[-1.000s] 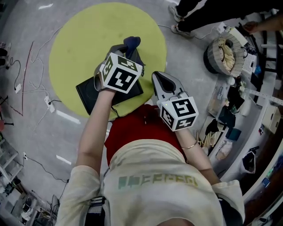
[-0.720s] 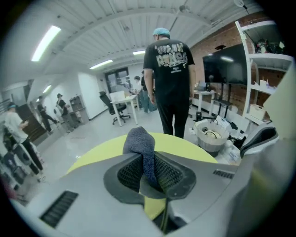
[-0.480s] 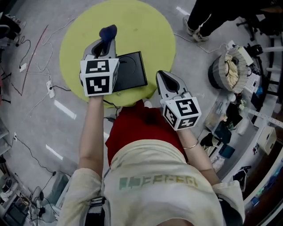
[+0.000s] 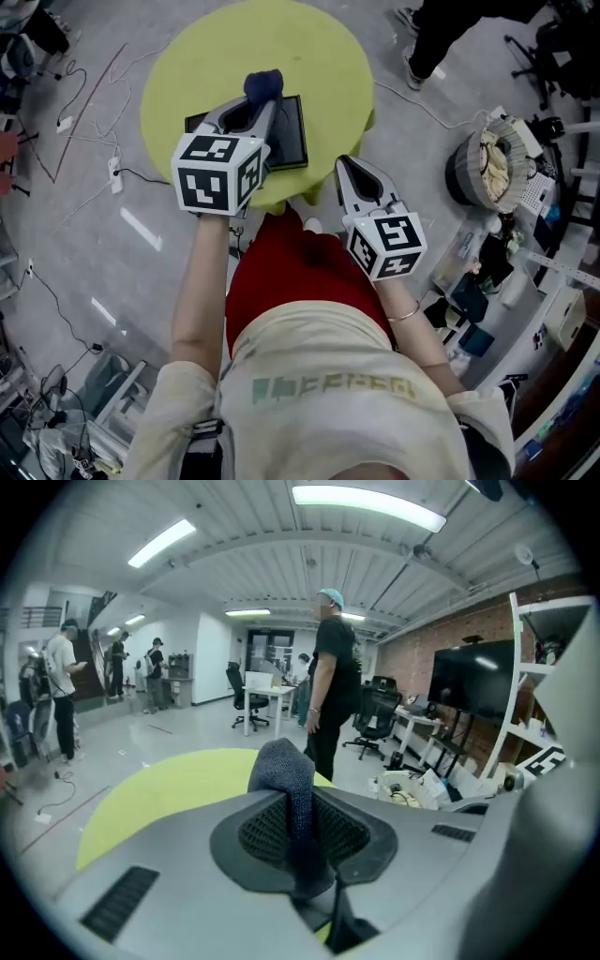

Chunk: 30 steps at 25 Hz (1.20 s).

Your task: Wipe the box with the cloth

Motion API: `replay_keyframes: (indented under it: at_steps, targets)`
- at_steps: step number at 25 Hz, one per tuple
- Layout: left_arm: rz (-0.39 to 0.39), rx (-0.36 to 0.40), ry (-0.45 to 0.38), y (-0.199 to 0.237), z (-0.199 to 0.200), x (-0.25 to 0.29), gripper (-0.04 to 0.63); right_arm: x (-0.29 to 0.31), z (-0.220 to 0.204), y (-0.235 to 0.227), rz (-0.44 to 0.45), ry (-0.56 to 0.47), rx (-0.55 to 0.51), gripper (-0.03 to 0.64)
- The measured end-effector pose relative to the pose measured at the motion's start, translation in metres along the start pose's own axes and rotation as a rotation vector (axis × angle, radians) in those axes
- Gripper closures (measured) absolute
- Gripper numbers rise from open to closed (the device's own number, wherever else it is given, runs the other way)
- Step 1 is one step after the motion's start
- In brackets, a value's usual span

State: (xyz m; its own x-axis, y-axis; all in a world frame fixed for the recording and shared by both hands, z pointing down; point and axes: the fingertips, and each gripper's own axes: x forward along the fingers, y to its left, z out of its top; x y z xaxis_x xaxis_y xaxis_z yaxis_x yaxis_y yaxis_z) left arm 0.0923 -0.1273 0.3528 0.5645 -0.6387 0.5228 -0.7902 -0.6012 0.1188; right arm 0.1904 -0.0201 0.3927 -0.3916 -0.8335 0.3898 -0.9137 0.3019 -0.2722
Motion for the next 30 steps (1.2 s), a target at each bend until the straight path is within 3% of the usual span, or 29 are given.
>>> replay_keyframes:
  at_steps: [3,7,16,30]
  targets:
    - [-0.096,-0.04,0.012,-0.028,-0.001,0.017,0.531,-0.007,-0.001,-0.004,-0.012,0.001,0.008,0.578]
    - [-0.134,-0.06,0.079,-0.031,-0.017,0.05,0.531,-0.004,-0.004,-0.01,-0.038,0.019,0.034,0.578]
    - [-0.11,-0.051,0.192,0.03,-0.05,0.069,0.532,0.04,-0.003,0.002,-0.048,0.069,0.037,0.578]
    - [-0.005,-0.08,0.207,0.138,-0.079,0.011,0.531,0.116,0.009,0.085,0.053,0.103,-0.038,0.578]
